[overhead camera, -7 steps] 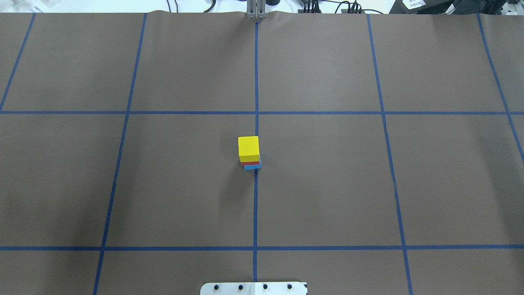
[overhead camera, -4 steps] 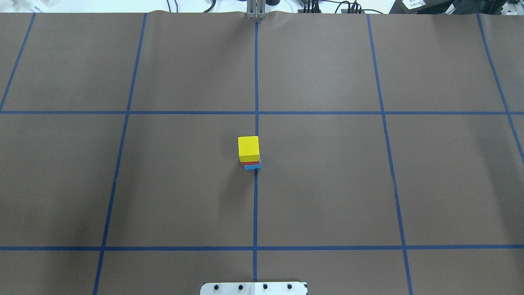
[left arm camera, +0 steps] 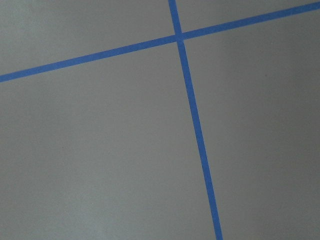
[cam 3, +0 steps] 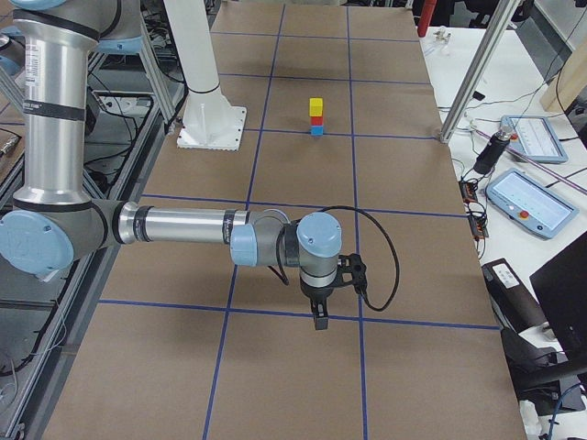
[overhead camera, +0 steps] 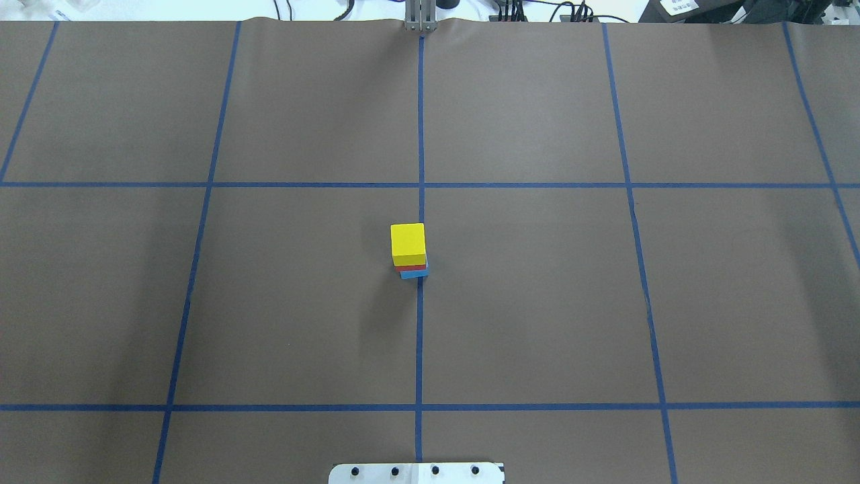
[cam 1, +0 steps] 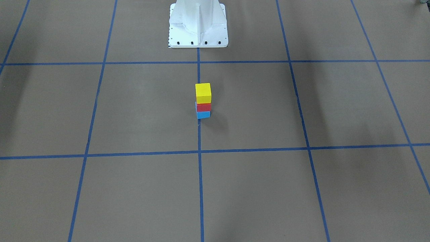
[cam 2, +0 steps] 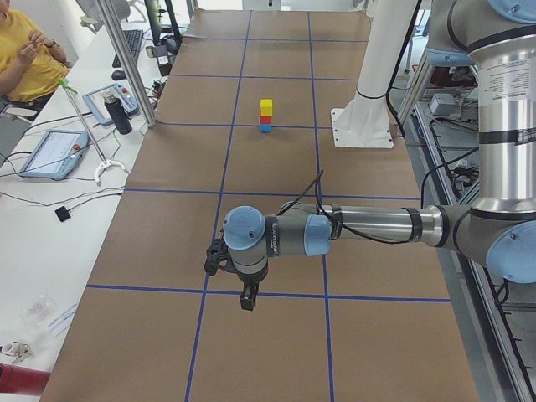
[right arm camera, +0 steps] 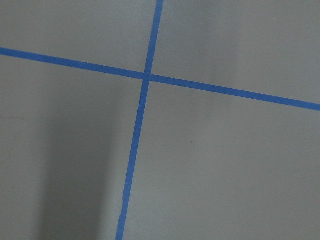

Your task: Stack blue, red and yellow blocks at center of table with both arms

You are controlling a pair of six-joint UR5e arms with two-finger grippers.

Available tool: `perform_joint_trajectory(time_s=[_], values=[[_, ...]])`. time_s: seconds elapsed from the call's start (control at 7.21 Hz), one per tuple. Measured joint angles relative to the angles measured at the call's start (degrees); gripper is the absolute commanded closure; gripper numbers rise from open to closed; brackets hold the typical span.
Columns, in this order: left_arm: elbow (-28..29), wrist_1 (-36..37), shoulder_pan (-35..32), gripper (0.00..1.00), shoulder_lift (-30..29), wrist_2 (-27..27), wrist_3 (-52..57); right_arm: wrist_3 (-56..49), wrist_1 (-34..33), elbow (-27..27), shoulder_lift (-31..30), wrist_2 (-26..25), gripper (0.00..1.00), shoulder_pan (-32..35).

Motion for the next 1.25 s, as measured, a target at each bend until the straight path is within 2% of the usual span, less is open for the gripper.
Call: perform_joint_trajectory(time_s=[1.25], values=[[-0.74,-0.99,-0.76,0.00,-0.02,-0.47,0.14,0.64,-0.02,-0.27,-0.35,1.61,0.00,2.18]])
